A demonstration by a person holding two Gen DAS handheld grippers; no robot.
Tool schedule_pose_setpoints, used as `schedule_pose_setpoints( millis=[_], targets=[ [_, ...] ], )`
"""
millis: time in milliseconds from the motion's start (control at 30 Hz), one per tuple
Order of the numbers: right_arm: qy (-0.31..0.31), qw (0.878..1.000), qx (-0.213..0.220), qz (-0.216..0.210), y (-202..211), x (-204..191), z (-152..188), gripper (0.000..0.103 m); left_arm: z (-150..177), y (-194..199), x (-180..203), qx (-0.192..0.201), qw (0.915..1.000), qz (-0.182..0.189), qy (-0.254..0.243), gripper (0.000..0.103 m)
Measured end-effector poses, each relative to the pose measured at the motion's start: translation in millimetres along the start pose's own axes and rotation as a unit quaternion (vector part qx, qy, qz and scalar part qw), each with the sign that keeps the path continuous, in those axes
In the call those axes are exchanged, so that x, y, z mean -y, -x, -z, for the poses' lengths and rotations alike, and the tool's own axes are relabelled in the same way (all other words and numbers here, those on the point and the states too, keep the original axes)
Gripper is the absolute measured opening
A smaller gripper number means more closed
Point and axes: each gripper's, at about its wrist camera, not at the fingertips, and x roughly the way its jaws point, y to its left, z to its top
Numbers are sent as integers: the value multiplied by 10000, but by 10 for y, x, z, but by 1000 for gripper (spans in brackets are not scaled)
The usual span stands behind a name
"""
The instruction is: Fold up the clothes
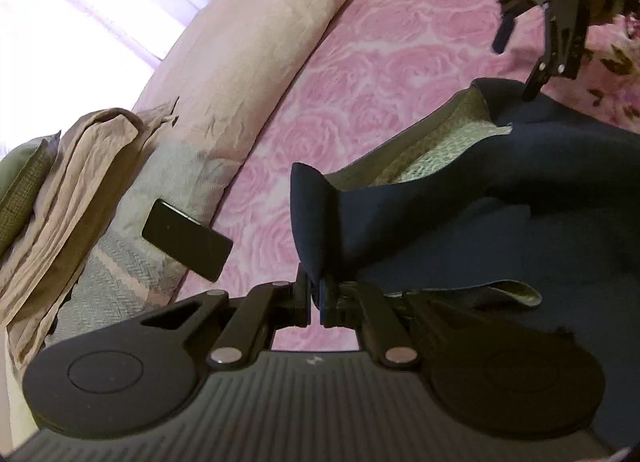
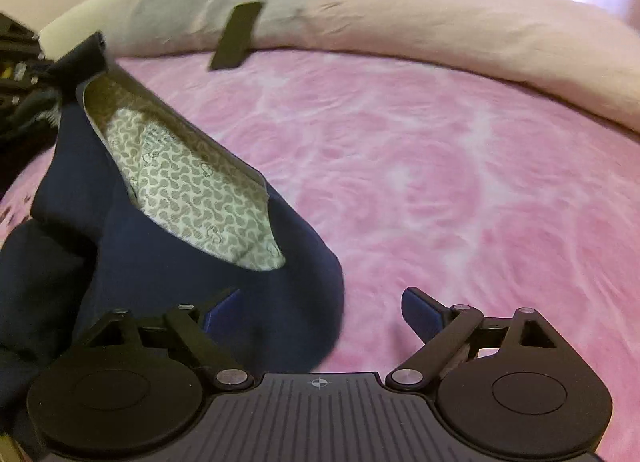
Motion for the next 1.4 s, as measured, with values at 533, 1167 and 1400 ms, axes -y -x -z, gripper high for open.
schedule_pose_setpoints(
  millis=[533, 1167, 1400],
  targets=[
    [370, 9925, 395, 1097, 718, -311, -316, 1, -54, 577, -141, 820, 9962, -300, -43, 3],
    [352, 8599, 3092, 4046, 4342, -4284, 89, 1, 438, 4375, -380, 3432, 9264, -1541, 153, 3],
    [668, 8145, 3562, 4530, 5188, -4642, -85, 1, 36, 4711, -648, 3697, 9168, -1426, 489, 4]
  ],
)
